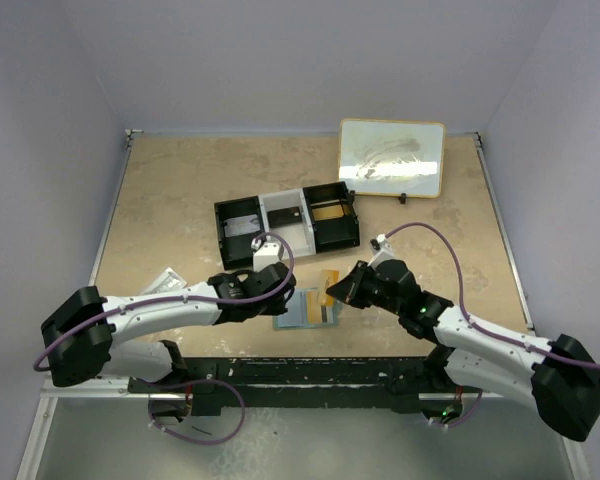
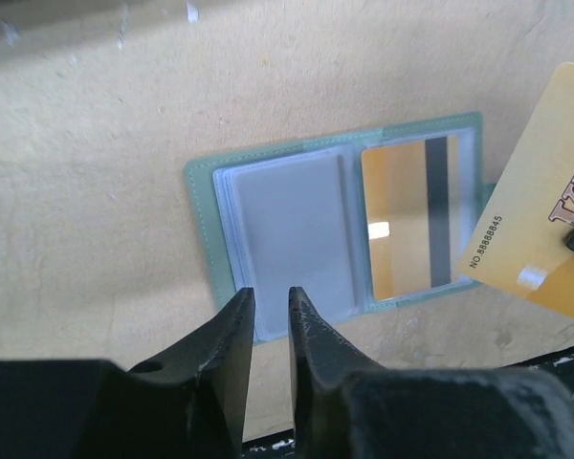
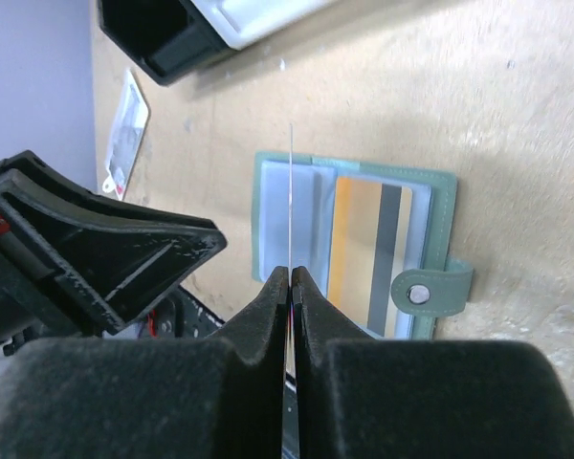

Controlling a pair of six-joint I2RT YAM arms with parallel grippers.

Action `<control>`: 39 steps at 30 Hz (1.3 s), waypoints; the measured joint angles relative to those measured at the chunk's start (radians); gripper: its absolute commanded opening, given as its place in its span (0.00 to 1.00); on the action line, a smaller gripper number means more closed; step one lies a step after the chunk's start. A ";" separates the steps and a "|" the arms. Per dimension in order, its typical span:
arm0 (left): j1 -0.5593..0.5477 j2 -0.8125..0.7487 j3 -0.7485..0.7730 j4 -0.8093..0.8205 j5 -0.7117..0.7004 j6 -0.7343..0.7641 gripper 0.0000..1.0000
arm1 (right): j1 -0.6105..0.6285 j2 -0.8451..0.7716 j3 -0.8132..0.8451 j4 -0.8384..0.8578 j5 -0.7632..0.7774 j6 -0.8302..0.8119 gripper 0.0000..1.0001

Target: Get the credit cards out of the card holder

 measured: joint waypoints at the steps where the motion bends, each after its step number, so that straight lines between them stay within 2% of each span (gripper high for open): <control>1: 0.000 -0.013 0.018 -0.024 -0.015 0.010 0.33 | 0.000 -0.028 0.000 -0.010 0.012 -0.017 0.05; 5: 0.000 -0.061 0.115 -0.135 -0.101 0.069 0.52 | 0.000 -0.122 0.000 -0.036 0.055 -0.103 0.03; 10: 0.050 -0.137 0.223 -0.256 -0.205 0.165 0.62 | 0.000 -0.198 0.000 -0.023 0.102 -0.270 0.01; 14: 0.183 -0.192 0.253 -0.332 -0.257 0.248 0.66 | 0.000 -0.222 0.014 -0.044 0.197 -0.397 0.00; 17: 0.226 -0.233 0.253 -0.383 -0.319 0.293 0.67 | -0.002 -0.210 0.051 -0.066 0.291 -0.504 0.00; 26: 0.244 -0.352 0.193 -0.365 -0.467 0.371 0.69 | -0.100 0.032 0.229 -0.051 0.327 -0.798 0.00; 32: 0.280 -0.320 0.164 -0.335 -0.468 0.394 0.69 | -0.187 0.224 0.330 0.039 0.331 -1.008 0.00; 39: 0.315 -0.296 0.162 -0.298 -0.460 0.445 0.69 | -0.197 0.394 0.437 0.166 0.238 -1.304 0.00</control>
